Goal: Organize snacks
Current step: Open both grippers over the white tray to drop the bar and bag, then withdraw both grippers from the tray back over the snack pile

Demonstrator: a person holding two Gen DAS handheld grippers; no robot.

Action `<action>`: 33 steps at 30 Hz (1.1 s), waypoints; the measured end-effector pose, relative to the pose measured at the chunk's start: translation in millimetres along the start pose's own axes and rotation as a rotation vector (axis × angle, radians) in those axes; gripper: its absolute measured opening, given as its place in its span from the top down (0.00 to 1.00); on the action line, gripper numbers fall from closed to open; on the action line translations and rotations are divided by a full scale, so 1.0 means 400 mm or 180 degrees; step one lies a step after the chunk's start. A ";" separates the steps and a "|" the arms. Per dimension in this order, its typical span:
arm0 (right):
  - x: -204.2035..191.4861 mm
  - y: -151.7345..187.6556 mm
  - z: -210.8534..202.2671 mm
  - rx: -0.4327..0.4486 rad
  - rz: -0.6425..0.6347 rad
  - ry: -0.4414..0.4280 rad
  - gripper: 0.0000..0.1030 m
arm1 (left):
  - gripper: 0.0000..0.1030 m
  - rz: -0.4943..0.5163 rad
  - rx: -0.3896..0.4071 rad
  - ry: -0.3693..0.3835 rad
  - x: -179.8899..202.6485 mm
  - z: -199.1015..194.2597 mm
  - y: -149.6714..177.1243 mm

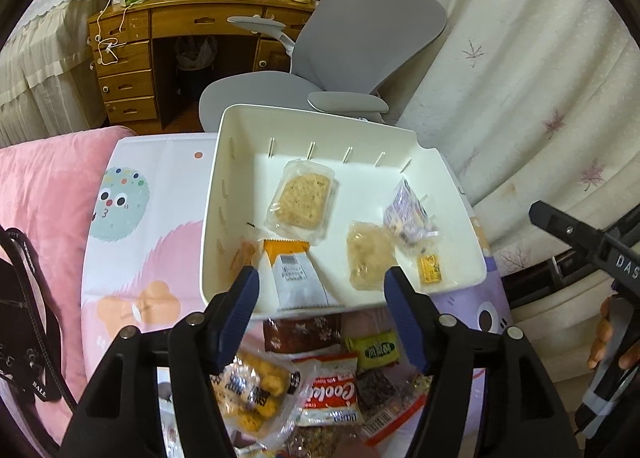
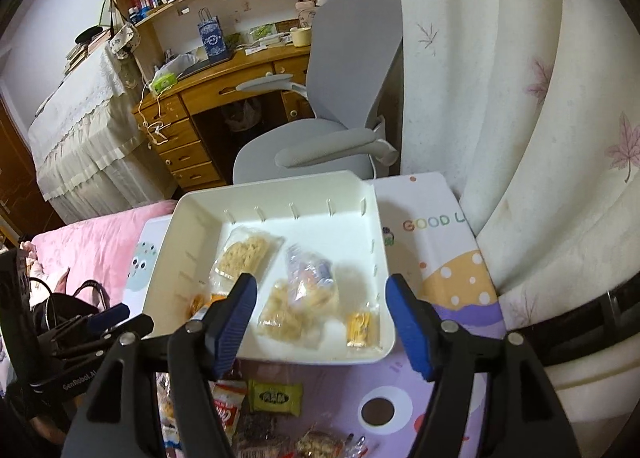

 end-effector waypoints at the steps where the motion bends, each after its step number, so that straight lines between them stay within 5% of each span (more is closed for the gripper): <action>1: -0.004 0.010 -0.004 -0.0006 0.0010 -0.0014 0.35 | 0.35 -0.0002 0.0003 -0.0010 -0.001 -0.007 0.006; 12: -0.036 0.141 -0.056 -0.0019 -0.0054 -0.0047 0.35 | 0.21 -0.0134 -0.0162 0.0213 -0.012 -0.043 0.109; 25: -0.042 0.314 -0.070 0.0110 -0.0309 -0.0193 0.34 | 0.21 -0.0216 -0.0869 0.0257 0.022 0.043 0.276; 33: -0.051 0.395 -0.043 0.0019 -0.0675 -0.0200 0.30 | 0.21 -0.0610 -0.1207 0.0283 0.010 0.116 0.334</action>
Point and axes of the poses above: each gripper's, at about its wrist camera, not at the fingertips, and z roughly the way its jaws point, x to its right, y to its underside, the point moved 6 cm from there along z, roughly the way its jaws point, and after that the axes turned 8 degrees about -z, right-handed, at the moved point
